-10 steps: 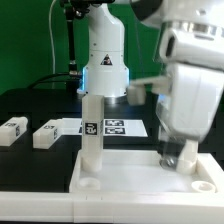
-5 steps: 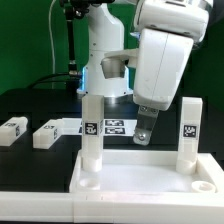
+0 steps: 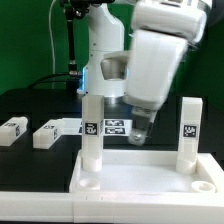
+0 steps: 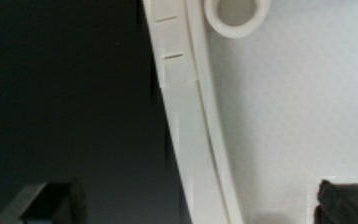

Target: Assemble desk

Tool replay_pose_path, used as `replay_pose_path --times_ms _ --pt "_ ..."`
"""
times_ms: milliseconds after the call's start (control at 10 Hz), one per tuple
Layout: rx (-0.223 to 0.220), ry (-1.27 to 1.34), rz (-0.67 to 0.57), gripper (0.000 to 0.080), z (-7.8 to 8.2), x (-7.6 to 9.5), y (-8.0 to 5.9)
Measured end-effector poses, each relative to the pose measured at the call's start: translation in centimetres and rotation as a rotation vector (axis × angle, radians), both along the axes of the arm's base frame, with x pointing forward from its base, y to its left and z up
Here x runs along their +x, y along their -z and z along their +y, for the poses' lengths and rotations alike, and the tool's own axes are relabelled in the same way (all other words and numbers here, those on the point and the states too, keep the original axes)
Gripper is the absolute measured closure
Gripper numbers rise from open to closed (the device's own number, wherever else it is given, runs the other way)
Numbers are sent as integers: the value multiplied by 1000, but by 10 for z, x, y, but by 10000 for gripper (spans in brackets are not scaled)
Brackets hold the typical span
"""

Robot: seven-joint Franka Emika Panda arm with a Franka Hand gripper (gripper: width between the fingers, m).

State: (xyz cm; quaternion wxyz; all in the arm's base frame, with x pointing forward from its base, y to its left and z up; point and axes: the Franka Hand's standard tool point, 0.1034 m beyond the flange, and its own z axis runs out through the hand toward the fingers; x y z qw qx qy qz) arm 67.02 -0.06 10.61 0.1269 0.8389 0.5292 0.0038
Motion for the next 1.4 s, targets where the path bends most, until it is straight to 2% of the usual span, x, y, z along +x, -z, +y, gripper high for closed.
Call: replay_pose_path --times_ms 200,300,600,700,800,900,1000,1200,1400 --pt "10 194 9 150 -11 -5 -2" --pt "27 269 -26 150 -7 -3 -2" --pt "50 446 -63 150 -7 -3 -1" --pt "73 537 -39 150 -11 -9 0" --pt "124 662 2 150 -33 -13 -2" --pt "139 713 1 150 -58 -15 -2" --pt "145 717 21 150 -84 -21 1" --pt "152 748 29 150 -118 -34 10" --pt "156 742 27 150 -109 -31 9"
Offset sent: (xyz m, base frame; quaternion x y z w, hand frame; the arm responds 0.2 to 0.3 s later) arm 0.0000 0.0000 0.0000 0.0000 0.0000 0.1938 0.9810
